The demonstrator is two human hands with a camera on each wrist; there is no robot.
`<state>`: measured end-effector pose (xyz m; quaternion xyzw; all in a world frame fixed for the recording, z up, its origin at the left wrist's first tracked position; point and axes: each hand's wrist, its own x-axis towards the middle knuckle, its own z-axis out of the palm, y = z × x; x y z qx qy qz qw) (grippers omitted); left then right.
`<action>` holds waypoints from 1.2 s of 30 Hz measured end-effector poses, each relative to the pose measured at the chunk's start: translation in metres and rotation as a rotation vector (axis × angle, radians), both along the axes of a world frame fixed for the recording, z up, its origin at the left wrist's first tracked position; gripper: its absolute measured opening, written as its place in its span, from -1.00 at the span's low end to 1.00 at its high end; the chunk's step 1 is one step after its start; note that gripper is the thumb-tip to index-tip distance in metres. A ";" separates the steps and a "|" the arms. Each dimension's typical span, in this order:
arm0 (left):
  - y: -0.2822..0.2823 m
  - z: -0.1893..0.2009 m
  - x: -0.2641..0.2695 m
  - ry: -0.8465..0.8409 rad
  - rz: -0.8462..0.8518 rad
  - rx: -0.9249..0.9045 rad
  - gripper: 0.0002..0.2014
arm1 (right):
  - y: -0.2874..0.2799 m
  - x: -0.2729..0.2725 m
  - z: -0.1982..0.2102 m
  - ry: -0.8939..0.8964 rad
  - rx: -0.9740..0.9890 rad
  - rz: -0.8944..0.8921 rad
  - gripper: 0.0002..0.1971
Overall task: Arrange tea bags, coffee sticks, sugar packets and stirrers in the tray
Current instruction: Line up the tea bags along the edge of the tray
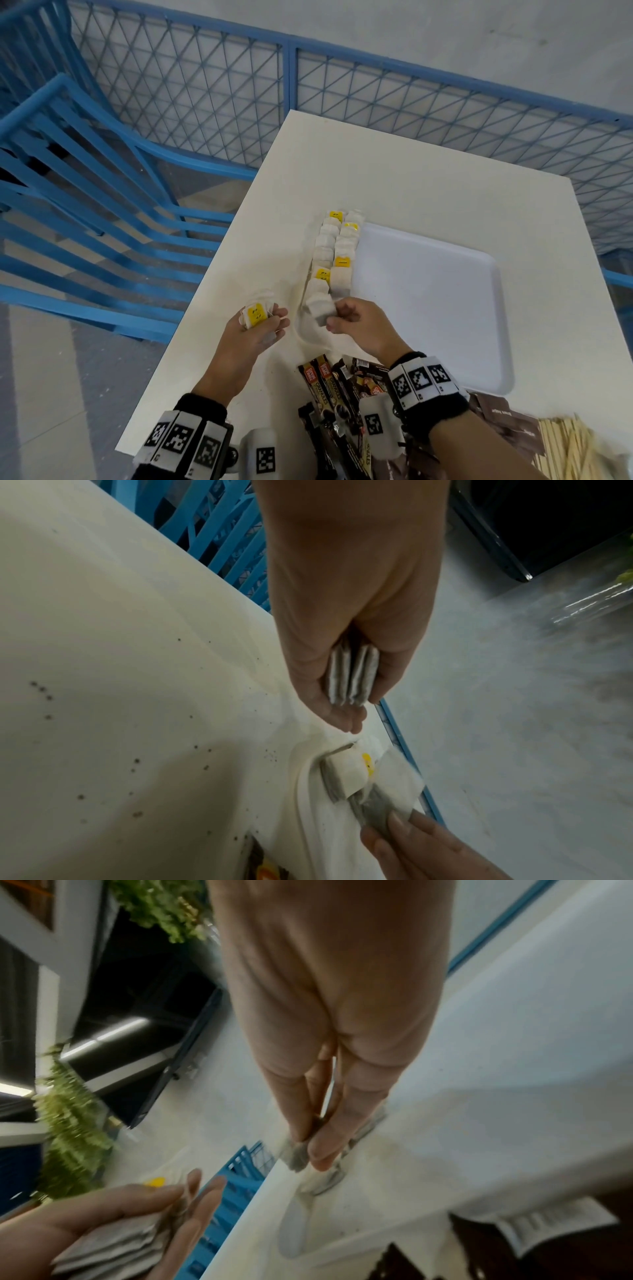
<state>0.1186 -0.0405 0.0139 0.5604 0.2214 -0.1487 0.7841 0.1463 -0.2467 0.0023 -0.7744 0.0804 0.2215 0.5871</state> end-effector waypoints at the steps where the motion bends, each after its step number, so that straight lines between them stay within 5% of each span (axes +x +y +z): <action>1: 0.000 0.000 0.000 0.005 -0.001 -0.002 -0.87 | -0.003 0.001 -0.001 0.015 0.019 -0.035 -0.87; 11: -0.003 0.011 0.001 0.100 0.000 -0.115 -0.95 | -0.013 0.011 -0.016 -0.015 -0.203 -0.250 -0.86; 20: -0.003 0.013 0.003 0.161 0.013 -0.180 -0.80 | -0.005 0.017 -0.018 -0.044 -0.365 -0.170 -0.81; 25: -0.004 0.015 0.002 0.144 -0.036 -0.213 -0.77 | -0.001 0.014 -0.011 -0.053 -0.357 -0.232 -0.65; 31: -0.010 0.020 0.003 0.172 -0.057 -0.246 -0.77 | 0.023 0.005 0.011 -0.181 -0.213 -0.134 -0.80; 36: -0.013 0.022 0.005 0.196 -0.094 -0.217 -0.80 | 0.036 -0.001 0.016 -0.341 -0.207 -0.328 -0.63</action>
